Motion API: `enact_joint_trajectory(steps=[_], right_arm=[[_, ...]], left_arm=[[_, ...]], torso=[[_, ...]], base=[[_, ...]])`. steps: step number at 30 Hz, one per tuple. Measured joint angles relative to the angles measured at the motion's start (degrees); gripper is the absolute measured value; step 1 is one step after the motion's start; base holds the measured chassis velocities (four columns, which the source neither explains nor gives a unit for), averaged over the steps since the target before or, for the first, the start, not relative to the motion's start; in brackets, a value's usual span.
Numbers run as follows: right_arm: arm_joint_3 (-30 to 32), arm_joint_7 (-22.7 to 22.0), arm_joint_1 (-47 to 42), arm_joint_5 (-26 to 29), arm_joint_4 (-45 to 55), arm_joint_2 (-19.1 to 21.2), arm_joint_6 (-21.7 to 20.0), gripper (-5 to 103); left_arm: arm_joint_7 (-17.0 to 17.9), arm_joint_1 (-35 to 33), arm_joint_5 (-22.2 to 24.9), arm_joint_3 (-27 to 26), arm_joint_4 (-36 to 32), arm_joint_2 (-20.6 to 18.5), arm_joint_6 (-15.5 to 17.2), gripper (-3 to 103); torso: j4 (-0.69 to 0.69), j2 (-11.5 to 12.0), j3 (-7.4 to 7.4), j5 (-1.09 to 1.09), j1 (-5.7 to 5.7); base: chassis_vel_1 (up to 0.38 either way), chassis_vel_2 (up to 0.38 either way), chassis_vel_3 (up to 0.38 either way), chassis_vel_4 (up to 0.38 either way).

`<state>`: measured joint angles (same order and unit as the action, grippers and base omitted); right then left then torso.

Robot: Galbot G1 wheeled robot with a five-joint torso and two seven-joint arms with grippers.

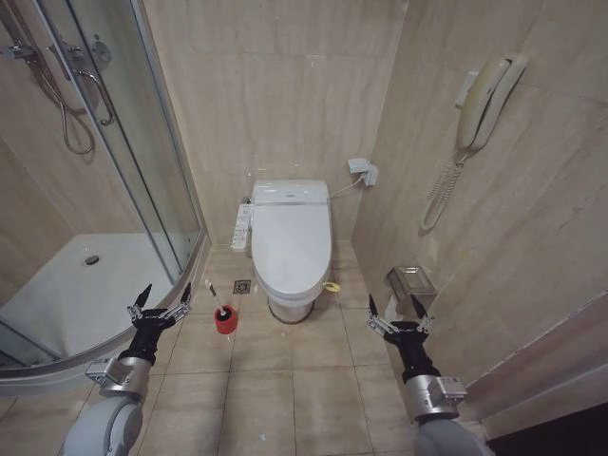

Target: Open the toilet lid, clean the toilet bowl with a toilet brush, close the toilet lid, and flush.

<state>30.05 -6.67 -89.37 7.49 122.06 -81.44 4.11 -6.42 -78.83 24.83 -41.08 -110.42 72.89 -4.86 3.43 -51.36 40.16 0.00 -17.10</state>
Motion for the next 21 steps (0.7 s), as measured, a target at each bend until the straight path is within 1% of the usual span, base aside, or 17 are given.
enact_joint_trajectory(steps=[9,21], right_arm=[[0.49,-0.37,0.05,0.94,0.07,0.42,-0.50,100],[0.43,-0.77,-0.27,-1.64,-0.04,0.17,0.53,100]], left_arm=[[0.00,0.00,0.00,0.00,0.00,0.00,0.00,100],[0.00,0.00,0.00,0.00,0.00,0.00,0.00,100]], torso=[[0.00,0.00,0.00,0.00,0.00],[0.00,0.00,0.00,0.00,0.00]], base=[[0.000,0.000,0.000,0.000],[0.000,0.000,0.000,0.000]])
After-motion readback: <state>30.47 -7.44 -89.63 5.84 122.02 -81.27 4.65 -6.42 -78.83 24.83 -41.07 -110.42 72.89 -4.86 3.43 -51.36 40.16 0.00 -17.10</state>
